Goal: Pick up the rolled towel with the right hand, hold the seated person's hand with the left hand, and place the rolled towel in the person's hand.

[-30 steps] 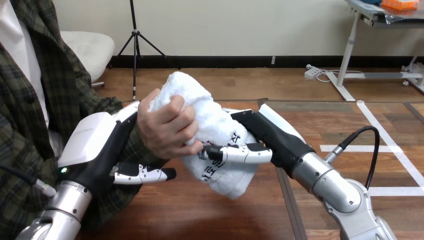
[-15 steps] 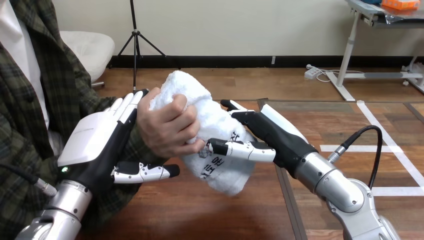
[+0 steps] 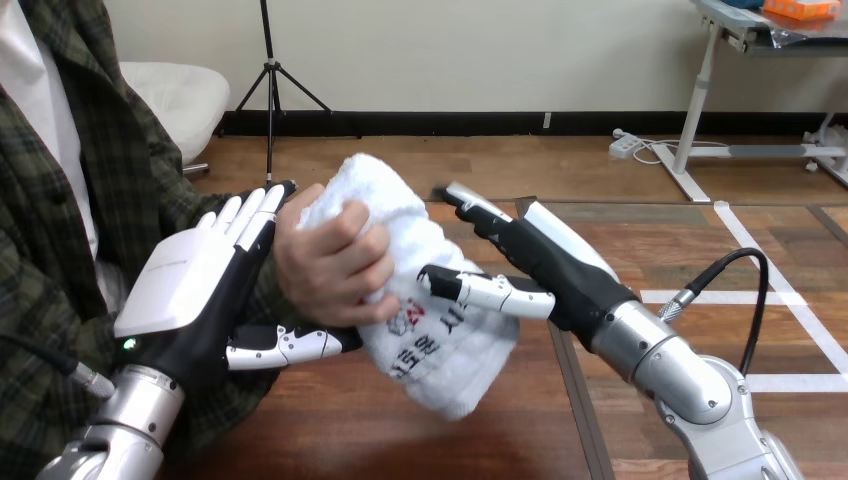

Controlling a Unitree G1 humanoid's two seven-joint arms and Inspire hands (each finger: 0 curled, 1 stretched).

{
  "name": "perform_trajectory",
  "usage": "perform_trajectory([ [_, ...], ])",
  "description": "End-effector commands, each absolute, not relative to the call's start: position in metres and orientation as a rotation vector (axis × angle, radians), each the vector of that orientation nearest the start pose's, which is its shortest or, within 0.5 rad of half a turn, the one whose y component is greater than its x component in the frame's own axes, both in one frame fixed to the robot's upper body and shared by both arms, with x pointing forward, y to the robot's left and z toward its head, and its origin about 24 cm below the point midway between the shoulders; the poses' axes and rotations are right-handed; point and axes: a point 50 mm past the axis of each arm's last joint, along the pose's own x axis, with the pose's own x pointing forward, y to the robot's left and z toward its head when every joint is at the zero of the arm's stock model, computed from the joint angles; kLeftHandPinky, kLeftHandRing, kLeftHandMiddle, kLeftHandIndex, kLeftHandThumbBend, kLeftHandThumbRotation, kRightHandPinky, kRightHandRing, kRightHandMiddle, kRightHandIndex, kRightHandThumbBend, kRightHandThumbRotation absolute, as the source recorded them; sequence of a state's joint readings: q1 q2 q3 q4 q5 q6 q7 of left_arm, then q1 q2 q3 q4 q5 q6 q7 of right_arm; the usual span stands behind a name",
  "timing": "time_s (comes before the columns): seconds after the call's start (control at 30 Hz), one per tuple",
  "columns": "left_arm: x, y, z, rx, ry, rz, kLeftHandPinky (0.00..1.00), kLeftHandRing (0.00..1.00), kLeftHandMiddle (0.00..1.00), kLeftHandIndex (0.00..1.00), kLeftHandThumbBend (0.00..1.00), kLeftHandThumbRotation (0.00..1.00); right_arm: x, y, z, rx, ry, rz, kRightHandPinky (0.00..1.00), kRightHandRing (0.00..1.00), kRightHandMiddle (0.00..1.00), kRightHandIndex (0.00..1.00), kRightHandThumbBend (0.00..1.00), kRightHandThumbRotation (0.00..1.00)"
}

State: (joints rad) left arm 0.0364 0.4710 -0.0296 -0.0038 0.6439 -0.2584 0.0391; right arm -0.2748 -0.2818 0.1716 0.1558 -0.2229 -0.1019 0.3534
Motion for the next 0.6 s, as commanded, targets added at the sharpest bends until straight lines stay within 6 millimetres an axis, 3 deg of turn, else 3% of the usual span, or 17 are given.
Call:
perform_trajectory([
  [0.0, 0.247, 0.198, 0.076, 1.083, -0.315, -0.154, 1.0, 1.0, 1.0, 1.0, 1.0, 0.71, 0.3, -0.139, 0.103, -0.563, -0.243, 0.482, 1.0, 1.0, 1.0, 1.0, 1.0, 0.81],
  [0.57, 0.246, 0.199, 0.071, 1.082, -0.353, -0.123, 1.0, 1.0, 1.0, 1.0, 1.0, 0.8, 0.296, -0.153, 0.098, -0.575, -0.239, 0.439, 1.0, 1.0, 1.0, 1.0, 1.0, 0.86],
])
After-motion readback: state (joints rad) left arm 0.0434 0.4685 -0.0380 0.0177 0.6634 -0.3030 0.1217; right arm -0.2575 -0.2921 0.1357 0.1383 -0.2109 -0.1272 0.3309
